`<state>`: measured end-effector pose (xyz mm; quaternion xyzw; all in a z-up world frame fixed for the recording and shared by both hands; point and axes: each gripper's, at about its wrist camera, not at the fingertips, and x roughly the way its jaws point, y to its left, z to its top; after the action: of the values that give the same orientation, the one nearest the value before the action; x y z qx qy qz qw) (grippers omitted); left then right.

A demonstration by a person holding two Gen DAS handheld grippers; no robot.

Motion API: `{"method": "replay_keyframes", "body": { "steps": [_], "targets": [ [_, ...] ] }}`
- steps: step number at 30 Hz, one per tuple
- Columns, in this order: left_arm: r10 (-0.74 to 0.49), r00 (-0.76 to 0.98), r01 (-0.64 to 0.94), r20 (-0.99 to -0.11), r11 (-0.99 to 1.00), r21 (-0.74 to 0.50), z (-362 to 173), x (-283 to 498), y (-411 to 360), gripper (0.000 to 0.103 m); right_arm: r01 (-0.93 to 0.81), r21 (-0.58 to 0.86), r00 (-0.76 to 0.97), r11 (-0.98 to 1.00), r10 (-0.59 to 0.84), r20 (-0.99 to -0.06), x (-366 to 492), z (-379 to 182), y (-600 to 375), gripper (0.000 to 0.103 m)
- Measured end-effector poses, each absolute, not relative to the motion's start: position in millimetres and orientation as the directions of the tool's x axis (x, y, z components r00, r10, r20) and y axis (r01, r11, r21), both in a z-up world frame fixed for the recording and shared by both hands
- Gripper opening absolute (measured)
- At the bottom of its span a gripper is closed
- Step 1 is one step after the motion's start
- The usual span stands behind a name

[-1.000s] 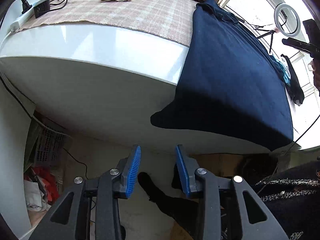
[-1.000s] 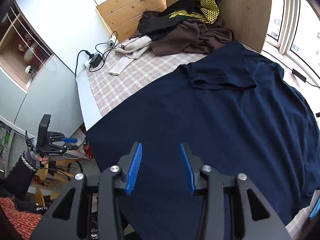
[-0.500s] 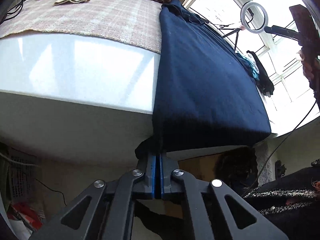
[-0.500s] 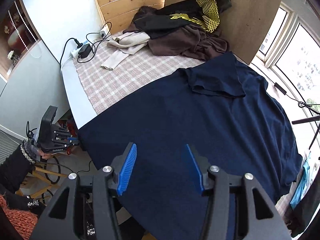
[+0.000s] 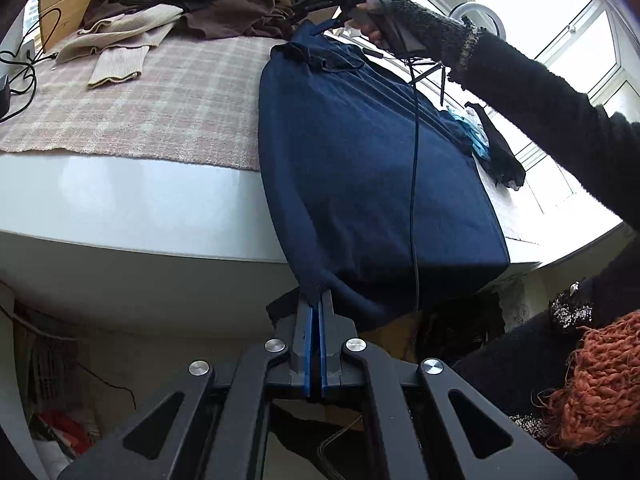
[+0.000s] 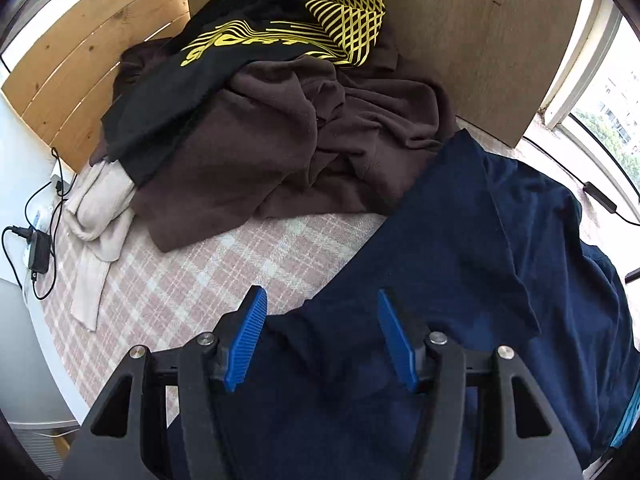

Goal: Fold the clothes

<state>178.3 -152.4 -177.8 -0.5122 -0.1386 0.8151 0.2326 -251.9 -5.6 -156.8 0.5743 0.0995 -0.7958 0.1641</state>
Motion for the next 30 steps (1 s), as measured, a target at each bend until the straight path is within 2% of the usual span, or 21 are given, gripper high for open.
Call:
{"method": "replay_keyframes", "body": {
  "steps": [2,6,8,9,10,14,18,21,25,26,27,28,30],
  "targets": [
    [0.522,-0.366,-0.249,-0.77,-0.852,-0.46,-174.6,176.6,-146.6,0.002,0.361,0.003,-0.258,-0.933,-0.103,-0.961,-262.3,-171.0,-10.7,0.056],
    [0.518,-0.361,-0.278,-0.776,-0.854,-0.44,-166.7,175.4,-128.2,0.002,0.323,0.067,-0.175,-0.944,-0.13,-0.976,-274.5,-191.1,-2.2,0.055],
    [0.509,-0.354,-0.293,-0.785,-0.857,-0.423,-162.8,176.3,-120.0,0.002,0.338,0.079,-0.191,-0.938,-0.15,-0.97,-273.6,-191.6,4.0,0.035],
    [0.509,-0.349,-0.299,-0.787,-0.856,-0.421,-161.1,177.6,-116.4,0.002,0.356,0.086,-0.197,-0.93,-0.165,-0.966,-272.5,-190.5,6.8,0.013],
    [0.51,-0.343,-0.305,-0.789,-0.855,-0.419,-159.4,179.0,-112.8,0.002,0.365,0.107,-0.194,-0.925,-0.188,-0.963,-271.5,-188.8,11.4,0.008],
    [0.51,-0.317,-0.334,-0.8,-0.849,-0.409,-152.6,186.9,-93.9,0.001,0.351,0.232,-0.2,-0.907,-0.314,-0.928,-265.4,-170.7,41.3,0.006],
    [0.523,-0.271,-0.414,-0.808,-0.821,-0.393,-144.5,198.2,-58.2,0.001,0.344,0.271,-0.234,-0.899,-0.362,-0.902,-250.2,-147.6,78.5,0.006],
    [0.544,-0.243,-0.461,-0.803,-0.793,-0.398,-145.2,202.8,-27.8,0.001,0.329,0.243,-0.258,-0.913,-0.335,-0.906,-236.8,-141.3,111.2,0.006],
    [0.591,-0.169,-0.473,-0.789,-0.751,-0.461,-164.6,204.9,9.7,0.002,0.292,0.136,-0.276,-0.947,-0.22,-0.936,-233.4,-154.2,154.5,0.006],
    [0.591,-0.145,-0.479,-0.794,-0.744,-0.467,-170.9,206.0,20.0,0.005,0.28,0.106,-0.279,-0.954,-0.186,-0.942,-236.0,-159.5,164.9,0.006],
    [0.587,-0.127,-0.487,-0.8,-0.739,-0.465,-175.9,208.1,28.7,0.005,0.264,0.083,-0.273,-0.961,-0.157,-0.949,-236.9,-164.2,171.7,0.008],
    [0.578,-0.109,-0.489,-0.809,-0.739,-0.463,-180.1,211.2,35.1,0.005,0.246,0.077,-0.265,-0.966,-0.144,-0.954,-236.3,-166.3,177.1,0.017],
    [0.562,-0.087,-0.486,-0.823,-0.745,-0.457,-184.0,218.9,40.8,0.007,0.21,0.078,-0.248,-0.975,-0.13,-0.96,-234.4,-168.8,188.0,0.025]
  ]
}}
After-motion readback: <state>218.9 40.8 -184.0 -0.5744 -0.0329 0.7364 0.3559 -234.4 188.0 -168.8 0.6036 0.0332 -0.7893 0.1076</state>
